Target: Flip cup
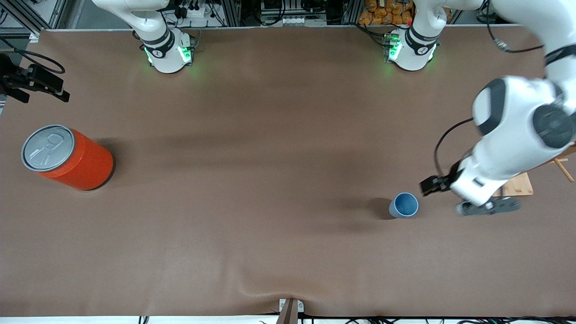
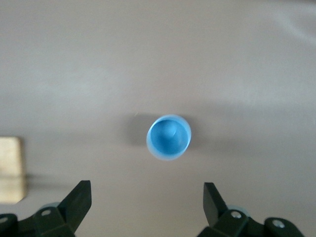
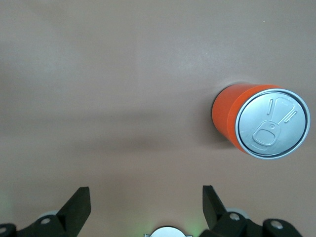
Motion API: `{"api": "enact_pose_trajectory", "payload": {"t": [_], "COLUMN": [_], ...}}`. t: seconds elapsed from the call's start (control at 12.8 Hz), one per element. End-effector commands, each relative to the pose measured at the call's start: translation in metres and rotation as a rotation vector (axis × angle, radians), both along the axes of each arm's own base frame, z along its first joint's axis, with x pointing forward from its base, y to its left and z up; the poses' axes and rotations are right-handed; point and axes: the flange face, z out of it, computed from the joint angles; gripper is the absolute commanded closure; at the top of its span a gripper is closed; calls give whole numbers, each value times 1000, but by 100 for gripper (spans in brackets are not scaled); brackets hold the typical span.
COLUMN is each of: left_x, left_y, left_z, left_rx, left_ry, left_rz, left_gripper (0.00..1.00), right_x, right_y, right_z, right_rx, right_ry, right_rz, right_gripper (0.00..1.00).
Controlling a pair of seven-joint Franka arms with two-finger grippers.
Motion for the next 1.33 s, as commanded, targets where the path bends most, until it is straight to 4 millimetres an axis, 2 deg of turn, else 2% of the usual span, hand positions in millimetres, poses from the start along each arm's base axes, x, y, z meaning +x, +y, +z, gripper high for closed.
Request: {"api": "enact_pose_trajectory", "payload": {"t": [0.0,0.16,0.23,0.39,0.47,0.55,0.63,0.86,1.25], "left_x": [-60,-82,-92,-110,-114,-128,-135,-138,-132], "left_y": [26,34,30,36,40,44,54,77,68], "left_z": [66,100,110,135,146,167,174,177,175], "left_rx": [14,7,9,35,44,44,43,44,46], "left_ry": [81,75,81,77,60,22,26,39,40], "left_rz": [-132,-158,-171,-210,-232,-244,-251,-254,-190], "left_gripper": [0,0,0,0,0,0,0,0,0], "right_x": [2,1,1,1,1,1,1,1,1], "right_y": [-2,-3,-2,-3,-2,-3,-3,-4,-5], "right_z": [4,4,4,3,3,3,3,3,2], "right_rx": [-13,-13,-13,-11,-11,-13,-11,-11,-11], "right_ry": [7,7,8,10,11,10,10,11,14], "right_rz": [7,7,7,7,9,8,9,10,10], "right_gripper": [0,0,0,0,0,0,0,0,0]}}
